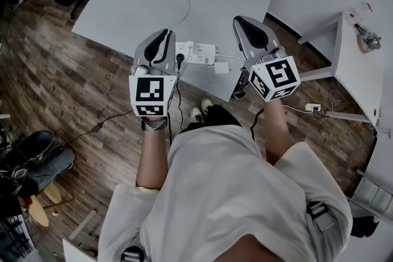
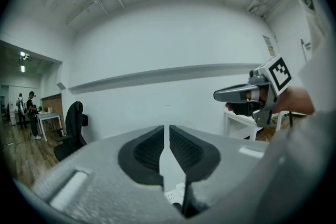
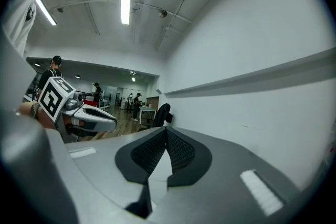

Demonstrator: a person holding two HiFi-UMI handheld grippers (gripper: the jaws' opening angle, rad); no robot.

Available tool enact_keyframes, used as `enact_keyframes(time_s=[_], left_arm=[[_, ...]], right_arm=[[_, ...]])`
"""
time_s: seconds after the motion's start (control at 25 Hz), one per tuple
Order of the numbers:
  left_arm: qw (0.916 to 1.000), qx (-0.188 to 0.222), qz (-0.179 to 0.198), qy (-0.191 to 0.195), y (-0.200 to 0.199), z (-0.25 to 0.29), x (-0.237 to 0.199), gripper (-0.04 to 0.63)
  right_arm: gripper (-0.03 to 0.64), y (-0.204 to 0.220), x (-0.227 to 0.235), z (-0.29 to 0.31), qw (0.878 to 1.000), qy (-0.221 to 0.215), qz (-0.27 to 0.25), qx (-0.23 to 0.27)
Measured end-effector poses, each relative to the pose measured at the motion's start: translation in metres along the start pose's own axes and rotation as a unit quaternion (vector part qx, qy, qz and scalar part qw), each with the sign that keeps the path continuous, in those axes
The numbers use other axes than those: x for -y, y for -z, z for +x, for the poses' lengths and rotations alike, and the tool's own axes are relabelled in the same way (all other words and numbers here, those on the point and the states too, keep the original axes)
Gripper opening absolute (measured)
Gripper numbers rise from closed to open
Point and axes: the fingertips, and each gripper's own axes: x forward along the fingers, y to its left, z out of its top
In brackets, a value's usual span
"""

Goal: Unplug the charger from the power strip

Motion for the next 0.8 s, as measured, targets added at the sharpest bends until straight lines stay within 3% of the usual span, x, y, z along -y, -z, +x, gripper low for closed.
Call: enact_keyframes(time_s=[0.16, 0.48, 0.8], left_arm=[[0.9992, -0.026, -0.026, 0.014, 0.016, 0.010, 0.006, 0.058], [0.9938, -0.097, -0.034, 0.041, 0.063, 0.041, 0.033, 0.132], [0.9860, -0.152, -0.051, 0.048, 0.123, 0.070, 0.054, 0.152]], right_arm=[[0.025, 0.017, -0.004, 0.013, 0.999, -0.025, -0.002, -0.022], [0.046, 0.064, 0.002, 0.032, 0.997, -0.054, 0.005, -0.058], [0.057, 0.126, 0.011, 0.049, 0.992, -0.073, 0.027, -0.100]])
